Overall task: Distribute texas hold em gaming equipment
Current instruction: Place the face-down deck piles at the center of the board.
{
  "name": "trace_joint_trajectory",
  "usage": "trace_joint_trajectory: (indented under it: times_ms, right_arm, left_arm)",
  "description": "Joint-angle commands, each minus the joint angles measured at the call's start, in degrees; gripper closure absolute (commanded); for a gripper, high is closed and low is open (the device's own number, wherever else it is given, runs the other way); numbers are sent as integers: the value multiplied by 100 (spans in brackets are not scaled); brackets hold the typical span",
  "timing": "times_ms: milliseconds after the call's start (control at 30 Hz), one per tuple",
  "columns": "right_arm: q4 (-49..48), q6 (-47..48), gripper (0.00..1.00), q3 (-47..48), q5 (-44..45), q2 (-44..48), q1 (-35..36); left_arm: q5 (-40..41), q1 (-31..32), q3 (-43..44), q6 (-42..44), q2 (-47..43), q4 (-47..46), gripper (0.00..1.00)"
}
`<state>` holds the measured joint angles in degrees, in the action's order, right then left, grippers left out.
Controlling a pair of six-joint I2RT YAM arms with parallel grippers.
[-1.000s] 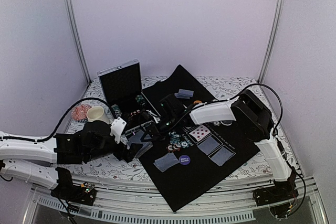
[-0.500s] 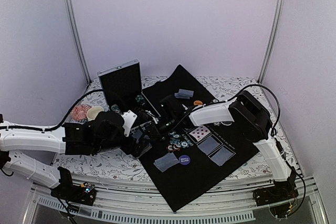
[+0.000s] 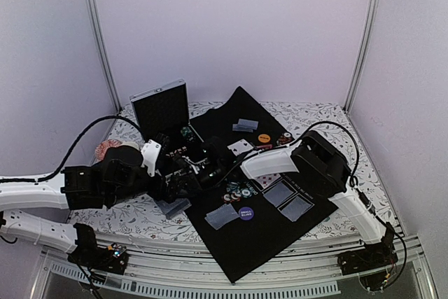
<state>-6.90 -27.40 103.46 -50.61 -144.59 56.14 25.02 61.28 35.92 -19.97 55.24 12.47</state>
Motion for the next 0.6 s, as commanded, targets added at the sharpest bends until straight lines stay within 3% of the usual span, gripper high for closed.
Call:
trace_joint_trajectory:
  times_ms: [0,167,567]
  right_arm:
    - [521,207,71,-180,274,121,62]
    - [1044,560,57,-260,394,257,63]
    - [1648,1255,41,-61,885,639,56]
  left_arm:
    - [109,-88,-142,-101,-62,159,2]
    - [63,-103,-112,-25,19,181,2]
    - [-100,-114,-112,-45,87,271,2]
